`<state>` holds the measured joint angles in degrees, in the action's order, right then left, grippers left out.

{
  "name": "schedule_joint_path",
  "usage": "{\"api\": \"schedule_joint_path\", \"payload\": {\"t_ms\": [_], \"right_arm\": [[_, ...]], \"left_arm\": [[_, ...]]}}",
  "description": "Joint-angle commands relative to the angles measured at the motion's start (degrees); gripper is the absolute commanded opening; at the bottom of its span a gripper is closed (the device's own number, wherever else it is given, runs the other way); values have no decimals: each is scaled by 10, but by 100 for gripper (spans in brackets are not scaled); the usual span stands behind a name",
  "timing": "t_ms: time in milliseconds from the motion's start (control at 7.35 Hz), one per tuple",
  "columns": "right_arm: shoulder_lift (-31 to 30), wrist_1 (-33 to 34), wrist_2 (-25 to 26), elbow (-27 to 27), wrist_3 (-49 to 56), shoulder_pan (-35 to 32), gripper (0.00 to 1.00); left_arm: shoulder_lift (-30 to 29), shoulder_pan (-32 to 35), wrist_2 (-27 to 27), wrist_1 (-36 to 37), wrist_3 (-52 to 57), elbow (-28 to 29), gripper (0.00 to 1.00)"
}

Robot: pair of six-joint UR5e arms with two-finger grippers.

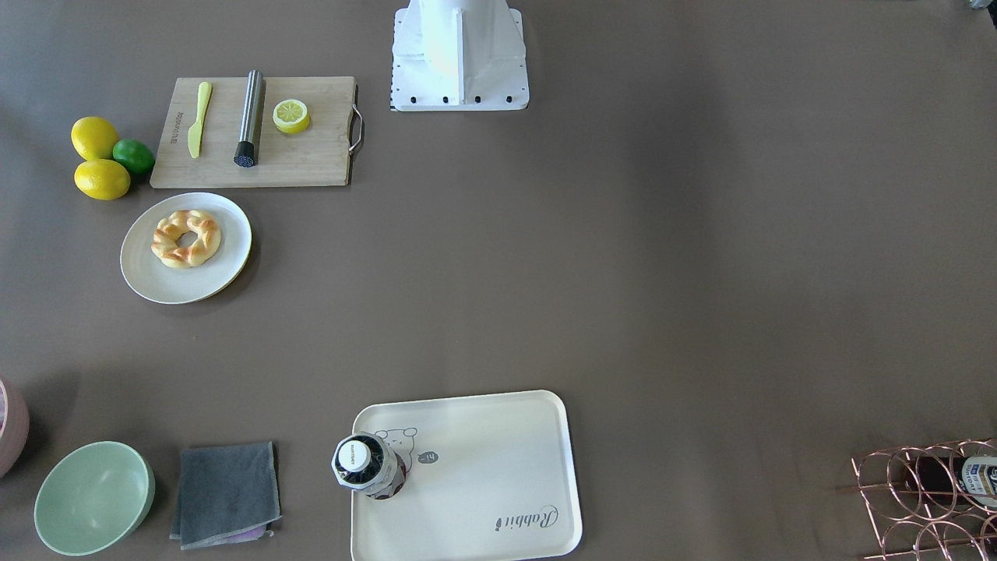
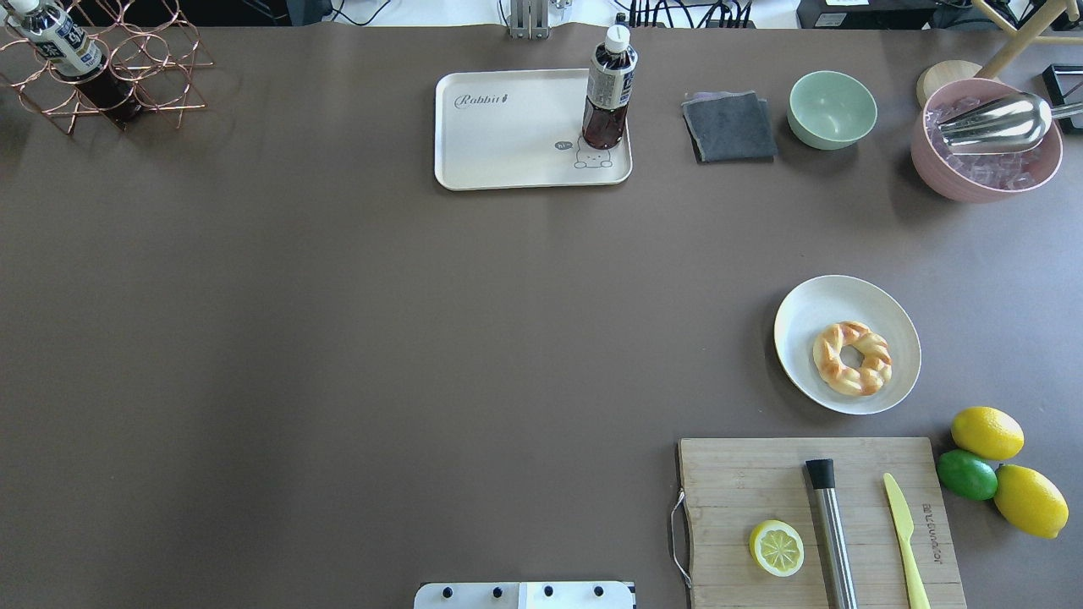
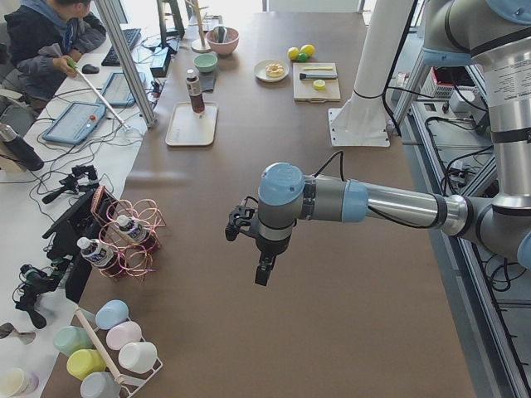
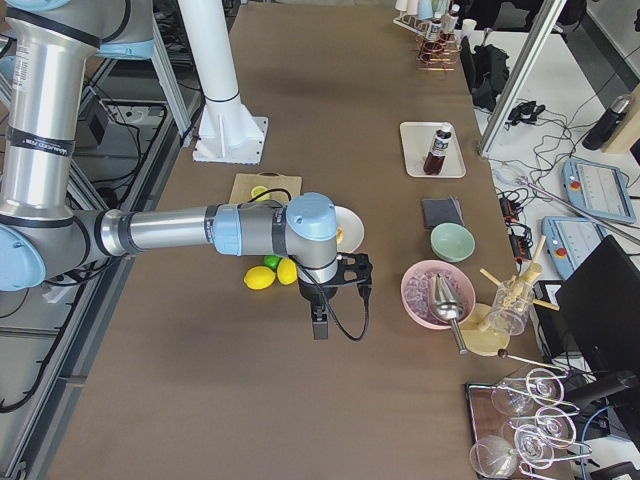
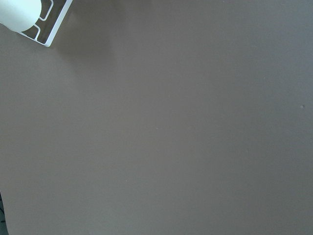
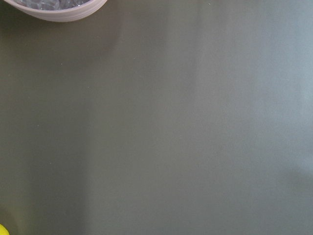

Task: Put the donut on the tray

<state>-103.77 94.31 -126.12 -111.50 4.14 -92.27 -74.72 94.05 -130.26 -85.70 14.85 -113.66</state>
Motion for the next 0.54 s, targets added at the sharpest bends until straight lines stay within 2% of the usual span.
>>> {"api": "schedule_joint_path", "payload": {"t_ms": [0,408], "right_arm": [[0,0,-1,-1,-1,0,100],[0,0,-3,-6,-2,-1,100]], "left_arm": [[-1,0,1,-3,0,1,97],[37,-9,5,-66,0,13,97]]}}
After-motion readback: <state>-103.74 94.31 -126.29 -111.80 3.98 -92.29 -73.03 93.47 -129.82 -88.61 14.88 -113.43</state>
